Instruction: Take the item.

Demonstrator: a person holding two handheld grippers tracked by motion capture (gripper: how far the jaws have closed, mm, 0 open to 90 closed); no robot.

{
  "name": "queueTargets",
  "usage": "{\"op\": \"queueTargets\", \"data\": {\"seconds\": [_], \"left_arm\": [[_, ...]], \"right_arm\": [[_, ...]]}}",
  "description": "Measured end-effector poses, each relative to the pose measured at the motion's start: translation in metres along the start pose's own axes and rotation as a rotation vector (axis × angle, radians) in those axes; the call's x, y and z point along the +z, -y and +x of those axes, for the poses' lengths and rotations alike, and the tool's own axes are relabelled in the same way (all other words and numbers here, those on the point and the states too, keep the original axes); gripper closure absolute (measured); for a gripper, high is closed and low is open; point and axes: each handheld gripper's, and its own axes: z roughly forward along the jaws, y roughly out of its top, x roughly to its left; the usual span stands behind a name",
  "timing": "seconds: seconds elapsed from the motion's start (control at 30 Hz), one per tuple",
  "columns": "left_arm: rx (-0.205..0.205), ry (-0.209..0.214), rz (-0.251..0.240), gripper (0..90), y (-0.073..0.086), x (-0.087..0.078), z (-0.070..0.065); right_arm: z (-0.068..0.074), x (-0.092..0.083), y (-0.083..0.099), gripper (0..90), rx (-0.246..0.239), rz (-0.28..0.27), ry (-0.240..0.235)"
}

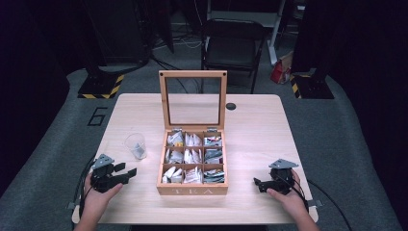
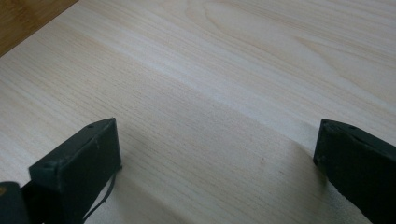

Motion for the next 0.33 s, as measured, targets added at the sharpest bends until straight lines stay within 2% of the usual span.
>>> {"op": "queueTargets", "data": {"seconds": [0.23, 0.33], "left_arm": [[-0.014, -0.004, 0.007, 38.9, 0.0017, 0.0025, 0.0019], [0.000, -0.022, -0.001, 37.9, 0.0012, 0.0014, 0.0035]], "right_arm": [[0.0001, -0.0001, 0.0001, 0.0, 0.000, 0.001, -0.002], [0.0000, -0.0003, 0.0004, 0.0, 0.000, 0.002, -0.005]]}}
